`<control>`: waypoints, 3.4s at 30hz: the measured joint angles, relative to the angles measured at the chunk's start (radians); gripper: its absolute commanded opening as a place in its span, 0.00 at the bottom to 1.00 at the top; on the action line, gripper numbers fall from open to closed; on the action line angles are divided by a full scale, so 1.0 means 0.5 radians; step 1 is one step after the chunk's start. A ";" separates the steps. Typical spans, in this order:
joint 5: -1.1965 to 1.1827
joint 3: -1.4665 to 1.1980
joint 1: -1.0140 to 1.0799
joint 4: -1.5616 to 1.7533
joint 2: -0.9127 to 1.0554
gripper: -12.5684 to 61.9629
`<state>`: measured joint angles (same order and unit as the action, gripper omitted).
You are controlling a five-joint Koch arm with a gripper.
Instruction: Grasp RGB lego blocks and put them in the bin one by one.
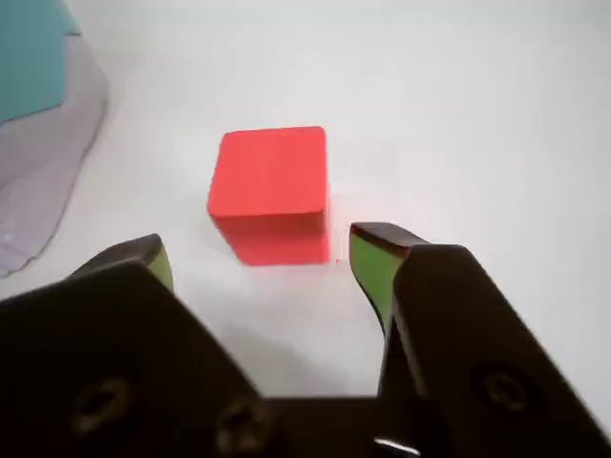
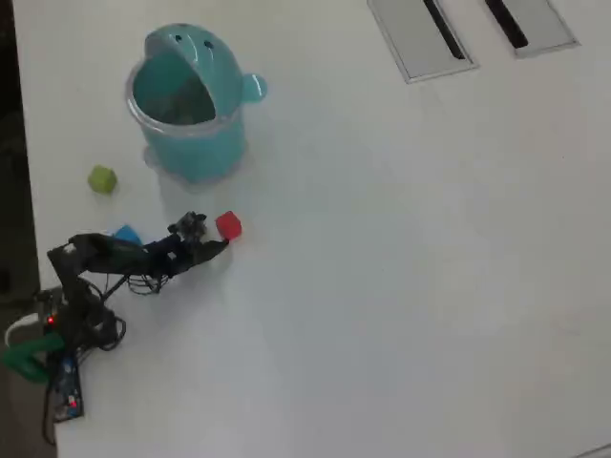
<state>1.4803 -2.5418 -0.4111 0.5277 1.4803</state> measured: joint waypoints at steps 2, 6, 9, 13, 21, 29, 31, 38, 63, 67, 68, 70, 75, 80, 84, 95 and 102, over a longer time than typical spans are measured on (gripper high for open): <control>0.000 0.052 0.018 0.000 -0.046 0.62; 0.000 0.153 0.028 0.000 -0.141 0.62; 0.000 0.233 0.040 0.000 -0.209 0.62; 0.000 0.301 0.040 0.000 -0.310 0.61; -0.012 0.322 0.055 0.104 -0.439 0.43; -0.288 0.319 -0.028 0.230 -0.356 0.34; -0.313 0.319 -0.034 0.230 -0.295 0.34; -0.417 0.252 -0.037 0.123 0.245 0.34; -0.430 0.905 -0.841 -1.322 1.522 0.34; -0.420 1.218 -0.933 -1.390 1.298 0.34; -0.414 1.230 -0.939 -1.390 1.295 0.34; -0.328 1.390 -1.022 -1.393 1.157 0.34; -0.178 1.540 -1.120 -1.414 0.881 0.34; -0.089 1.856 -1.129 -1.414 0.482 0.34; -0.064 2.218 -1.141 -1.414 0.150 0.34; -0.028 2.556 -1.144 -1.414 -0.334 0.37; 0.206 2.562 -1.135 -1.399 -0.341 0.53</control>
<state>1.5831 -1.2609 -0.9787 -0.1718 1.3100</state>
